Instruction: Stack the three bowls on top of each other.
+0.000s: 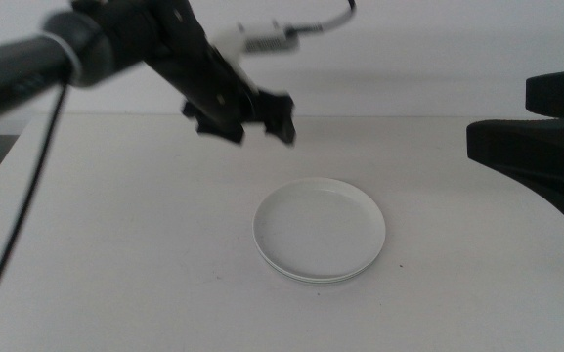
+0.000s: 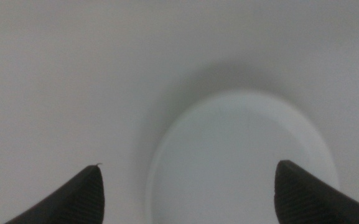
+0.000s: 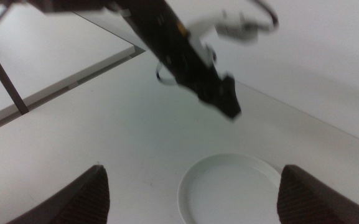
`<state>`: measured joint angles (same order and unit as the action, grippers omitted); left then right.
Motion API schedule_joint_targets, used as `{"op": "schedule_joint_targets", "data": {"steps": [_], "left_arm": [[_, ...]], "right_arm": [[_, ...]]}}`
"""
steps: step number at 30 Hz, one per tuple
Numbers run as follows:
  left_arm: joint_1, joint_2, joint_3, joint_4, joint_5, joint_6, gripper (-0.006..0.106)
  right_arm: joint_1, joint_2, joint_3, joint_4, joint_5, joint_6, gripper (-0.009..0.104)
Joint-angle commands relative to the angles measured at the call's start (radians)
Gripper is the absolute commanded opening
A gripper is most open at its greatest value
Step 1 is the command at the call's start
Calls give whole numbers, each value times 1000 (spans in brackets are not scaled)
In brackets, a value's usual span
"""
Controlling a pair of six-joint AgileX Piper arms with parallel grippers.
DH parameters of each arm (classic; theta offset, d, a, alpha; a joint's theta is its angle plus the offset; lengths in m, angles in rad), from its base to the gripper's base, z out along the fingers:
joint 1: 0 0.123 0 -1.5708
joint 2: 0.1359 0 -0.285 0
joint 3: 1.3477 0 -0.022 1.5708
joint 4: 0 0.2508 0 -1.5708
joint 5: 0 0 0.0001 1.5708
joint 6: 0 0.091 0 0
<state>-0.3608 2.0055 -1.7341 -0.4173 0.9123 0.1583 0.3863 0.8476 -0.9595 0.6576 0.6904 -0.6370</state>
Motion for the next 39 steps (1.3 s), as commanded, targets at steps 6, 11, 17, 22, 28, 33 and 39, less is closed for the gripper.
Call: {"op": "schedule_joint_targets", "data": {"steps": [6,11,17,22,28,33,39], "left_arm": [[92,-208,22,35,11,-33,94],[164,-364,198,46,-34,-33,94],[258,-623,532,34,-227,-26,94],[283,-807,695,57,-298,-24,94],[283,-952,800,111,-331,-24,94],[281,-1127,911,94,-441,-24,94],[281,-1191,934,70,-498,-5,94]], "right_arm": [[2,-5,2,4,-5,-7,93],[2,-5,2,27,-50,15,93],[2,36,1,-102,-66,221,93],[-43,123,-32,-246,-143,384,93],[-290,145,-79,-207,-119,337,93],[-389,6,-42,-207,-73,275,93],[-387,-63,15,-209,-108,270,93]]}}
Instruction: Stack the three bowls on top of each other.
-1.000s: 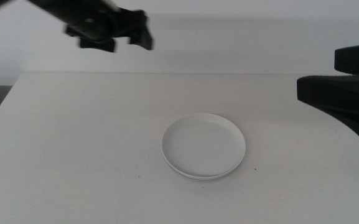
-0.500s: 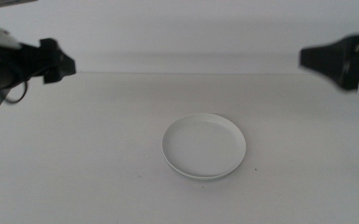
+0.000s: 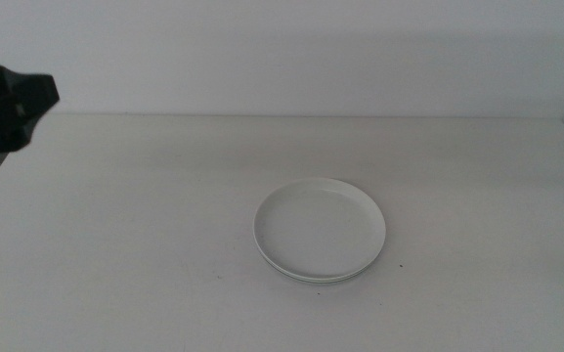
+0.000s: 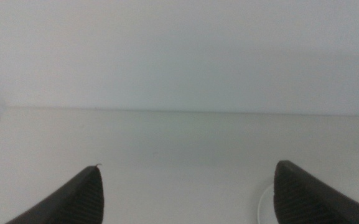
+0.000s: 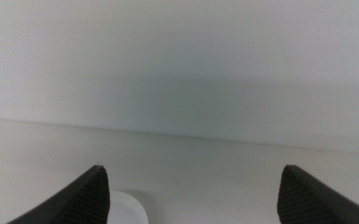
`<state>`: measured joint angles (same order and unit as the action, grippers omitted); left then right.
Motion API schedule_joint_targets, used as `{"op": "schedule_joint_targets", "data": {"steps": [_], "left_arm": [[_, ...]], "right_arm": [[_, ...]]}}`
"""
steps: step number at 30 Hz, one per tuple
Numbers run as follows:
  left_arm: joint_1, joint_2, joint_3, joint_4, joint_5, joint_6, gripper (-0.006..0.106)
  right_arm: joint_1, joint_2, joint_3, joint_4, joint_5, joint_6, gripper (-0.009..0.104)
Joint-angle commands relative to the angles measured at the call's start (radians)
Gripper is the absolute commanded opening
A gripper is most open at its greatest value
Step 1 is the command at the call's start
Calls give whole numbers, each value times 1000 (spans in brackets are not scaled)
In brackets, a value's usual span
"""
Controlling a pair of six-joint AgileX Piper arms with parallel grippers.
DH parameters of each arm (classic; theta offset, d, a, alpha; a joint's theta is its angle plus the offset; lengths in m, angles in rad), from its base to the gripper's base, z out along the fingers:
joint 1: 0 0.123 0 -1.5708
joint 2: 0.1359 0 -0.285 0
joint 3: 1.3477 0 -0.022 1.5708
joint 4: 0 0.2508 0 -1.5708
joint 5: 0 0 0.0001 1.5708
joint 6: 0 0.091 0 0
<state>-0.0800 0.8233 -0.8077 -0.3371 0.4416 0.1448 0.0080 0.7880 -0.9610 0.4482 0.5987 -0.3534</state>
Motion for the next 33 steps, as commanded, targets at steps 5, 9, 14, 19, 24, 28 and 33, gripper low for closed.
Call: {"op": "schedule_joint_targets", "data": {"steps": [5,9,14,19,24,28,33], "left_arm": [[0,-11,8,0,-26,15,94],[0,-11,8,0,-13,15,94],[0,-11,8,4,-13,15,94],[0,-25,8,6,-13,15,94],[0,-116,90,6,-73,15,94],[0,-324,298,56,-217,15,94],[0,-545,520,95,-197,15,94]], "right_arm": [[-9,-4,23,-9,13,-13,93],[-9,-4,23,-31,13,-11,93],[-9,-4,23,-29,8,-9,93],[-9,-4,23,-29,8,-9,93],[-9,-59,115,-61,-82,-9,93],[-9,-300,377,-109,-308,-9,93],[-9,-551,645,-156,-405,-9,93]]}}
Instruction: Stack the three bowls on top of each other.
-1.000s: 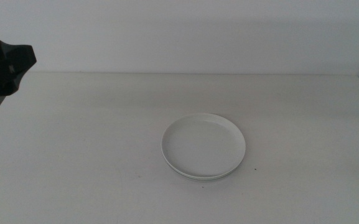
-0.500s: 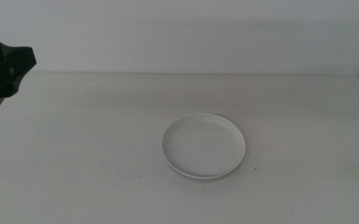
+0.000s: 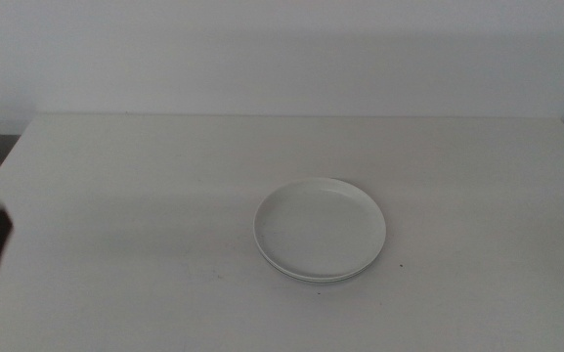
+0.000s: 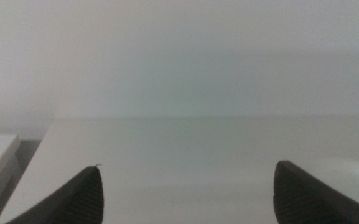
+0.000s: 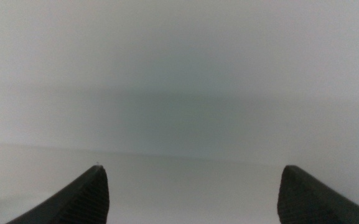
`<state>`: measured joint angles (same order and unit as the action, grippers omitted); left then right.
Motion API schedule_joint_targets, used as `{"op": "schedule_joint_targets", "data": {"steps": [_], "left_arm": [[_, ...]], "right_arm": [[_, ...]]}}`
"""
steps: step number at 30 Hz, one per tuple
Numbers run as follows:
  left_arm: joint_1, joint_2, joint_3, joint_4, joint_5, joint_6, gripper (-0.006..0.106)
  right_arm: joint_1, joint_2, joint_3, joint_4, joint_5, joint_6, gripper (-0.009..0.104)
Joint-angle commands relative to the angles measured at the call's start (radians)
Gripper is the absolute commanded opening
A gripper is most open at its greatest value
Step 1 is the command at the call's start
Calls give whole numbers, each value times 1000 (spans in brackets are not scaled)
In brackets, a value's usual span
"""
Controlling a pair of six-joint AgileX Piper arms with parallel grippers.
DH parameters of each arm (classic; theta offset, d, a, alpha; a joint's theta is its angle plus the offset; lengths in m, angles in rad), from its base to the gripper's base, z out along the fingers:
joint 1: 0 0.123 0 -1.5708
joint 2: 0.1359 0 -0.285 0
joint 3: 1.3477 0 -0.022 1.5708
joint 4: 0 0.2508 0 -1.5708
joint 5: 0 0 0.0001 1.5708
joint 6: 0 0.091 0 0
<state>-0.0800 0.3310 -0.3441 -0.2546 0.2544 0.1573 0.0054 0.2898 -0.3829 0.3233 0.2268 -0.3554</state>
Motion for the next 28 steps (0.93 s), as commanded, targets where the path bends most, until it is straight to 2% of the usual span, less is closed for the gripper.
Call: {"op": "schedule_joint_targets", "data": {"steps": [1,5,8,12,28], "left_arm": [[0,-92,90,13,-12,3,94],[0,-233,190,13,-43,3,94],[0,-302,268,11,-68,3,94],[0,-331,344,11,-77,3,94],[0,-331,344,-15,-98,3,94]], "right_arm": [[-6,-100,116,-33,-33,-7,93],[-6,-266,269,-33,-31,-7,93],[-6,-290,337,-33,-15,-7,93],[-6,-290,362,-31,-17,-7,93],[-6,-290,383,-34,-17,-5,93]]}}
